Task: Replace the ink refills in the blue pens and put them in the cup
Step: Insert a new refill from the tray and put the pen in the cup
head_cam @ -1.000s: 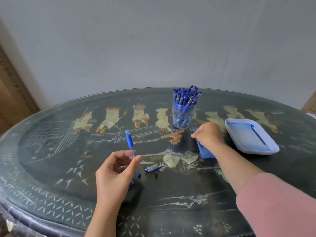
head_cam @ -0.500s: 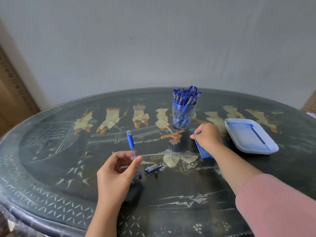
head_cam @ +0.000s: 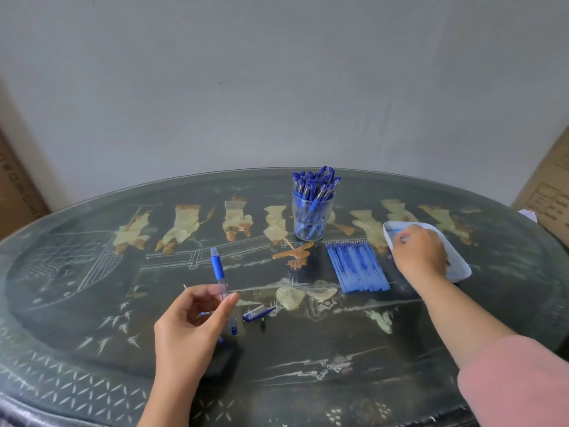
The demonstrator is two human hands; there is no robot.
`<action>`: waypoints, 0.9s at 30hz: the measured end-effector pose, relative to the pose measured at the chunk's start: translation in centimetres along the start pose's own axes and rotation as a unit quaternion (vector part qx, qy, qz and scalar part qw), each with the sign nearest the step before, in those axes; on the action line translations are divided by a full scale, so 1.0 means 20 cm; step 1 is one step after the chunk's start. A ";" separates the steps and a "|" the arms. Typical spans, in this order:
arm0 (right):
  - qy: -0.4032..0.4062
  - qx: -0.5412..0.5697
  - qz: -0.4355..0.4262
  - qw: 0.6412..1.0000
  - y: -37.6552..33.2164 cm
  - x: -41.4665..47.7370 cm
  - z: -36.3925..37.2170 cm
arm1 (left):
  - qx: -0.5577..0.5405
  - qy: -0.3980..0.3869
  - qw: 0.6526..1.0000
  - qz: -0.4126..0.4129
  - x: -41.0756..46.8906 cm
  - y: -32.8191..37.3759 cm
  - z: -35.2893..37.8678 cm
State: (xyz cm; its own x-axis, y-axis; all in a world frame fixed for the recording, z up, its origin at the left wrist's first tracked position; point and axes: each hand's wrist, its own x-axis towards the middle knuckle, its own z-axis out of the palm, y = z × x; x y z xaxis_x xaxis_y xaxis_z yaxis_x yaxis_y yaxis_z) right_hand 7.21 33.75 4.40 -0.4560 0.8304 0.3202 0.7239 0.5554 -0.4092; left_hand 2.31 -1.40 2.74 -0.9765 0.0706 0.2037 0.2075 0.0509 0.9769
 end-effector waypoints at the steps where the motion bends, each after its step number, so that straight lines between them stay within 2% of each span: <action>1: 0.006 -0.058 0.008 0.998 0.06 0.02 -0.02 | 0.000 0.000 1.000 0.003 0.00 0.00 0.00; 5: -0.040 -0.247 0.011 0.968 0.21 0.06 -0.08 | 0.000 -0.003 1.000 0.006 0.00 -0.01 0.00; 12: -0.086 -0.288 0.011 0.954 0.26 0.10 -0.08 | 0.005 -0.023 1.000 0.006 0.00 0.00 0.02; 23: -0.084 -0.224 0.061 0.969 0.24 0.12 -0.08 | 0.005 -0.022 1.000 0.012 0.00 0.00 0.03; 25: -0.062 -0.170 0.055 0.982 0.20 0.12 -0.10 | 0.009 -0.020 1.000 0.012 0.00 0.00 0.04; 27: -0.024 -0.052 0.008 0.998 0.11 0.09 -0.14 | 0.017 -0.023 0.999 0.016 0.00 -0.01 0.04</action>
State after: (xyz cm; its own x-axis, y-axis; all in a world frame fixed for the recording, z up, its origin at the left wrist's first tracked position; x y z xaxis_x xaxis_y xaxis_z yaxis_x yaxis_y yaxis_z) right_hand 9.33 36.37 6.48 -0.4672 0.8413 0.2719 0.7798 0.5370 -0.3219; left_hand 2.40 -0.68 2.58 -0.9658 0.1193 0.2300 0.2404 0.0816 0.9672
